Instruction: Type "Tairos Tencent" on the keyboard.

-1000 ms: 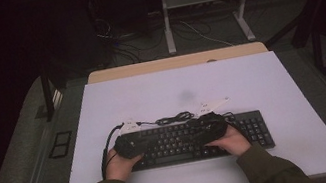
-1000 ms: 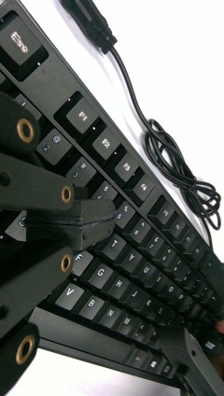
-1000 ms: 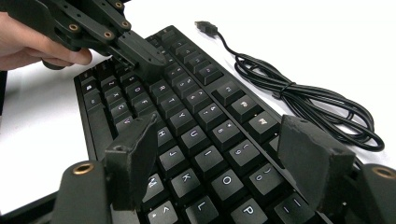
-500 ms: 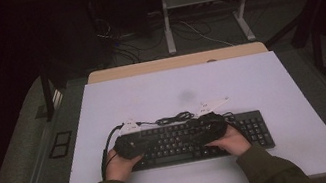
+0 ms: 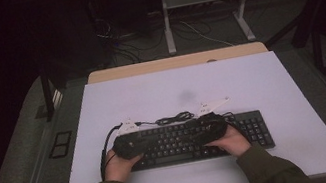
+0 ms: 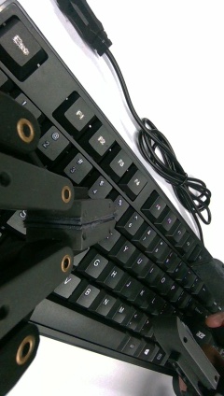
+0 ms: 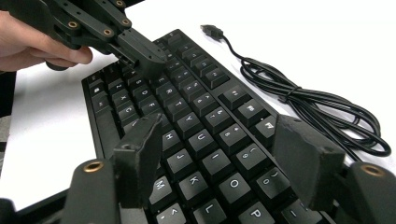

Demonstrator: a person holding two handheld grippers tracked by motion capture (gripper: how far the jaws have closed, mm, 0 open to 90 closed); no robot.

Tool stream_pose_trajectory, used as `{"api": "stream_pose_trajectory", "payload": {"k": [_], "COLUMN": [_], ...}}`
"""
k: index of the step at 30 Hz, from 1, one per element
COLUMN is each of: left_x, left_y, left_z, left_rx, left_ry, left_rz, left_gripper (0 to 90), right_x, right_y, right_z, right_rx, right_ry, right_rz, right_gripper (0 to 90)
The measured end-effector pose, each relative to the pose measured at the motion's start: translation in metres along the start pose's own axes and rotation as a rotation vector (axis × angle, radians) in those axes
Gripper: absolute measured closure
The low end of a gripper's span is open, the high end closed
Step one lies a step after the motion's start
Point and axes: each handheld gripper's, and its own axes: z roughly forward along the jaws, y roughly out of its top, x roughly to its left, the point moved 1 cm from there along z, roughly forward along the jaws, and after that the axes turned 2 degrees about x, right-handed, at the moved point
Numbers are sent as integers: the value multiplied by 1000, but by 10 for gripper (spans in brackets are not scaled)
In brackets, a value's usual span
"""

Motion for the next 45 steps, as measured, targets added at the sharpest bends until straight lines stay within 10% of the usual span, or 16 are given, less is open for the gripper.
{"api": "stream_pose_trajectory", "payload": {"k": [25,45], "left_x": [-4,-7], "left_y": [-5,-6], "left_z": [-6,-4], "left_rx": [-32,-48], "left_ry": [32,38], "left_rz": [-54,-47], "left_gripper": [490,343], "right_x": [18,30], "right_y": [2,-4], "right_z": [3,18], "right_rx": [40,116], "right_ry": [86,104], "right_rz": [-58,-82], "right_gripper": [876,893]}}
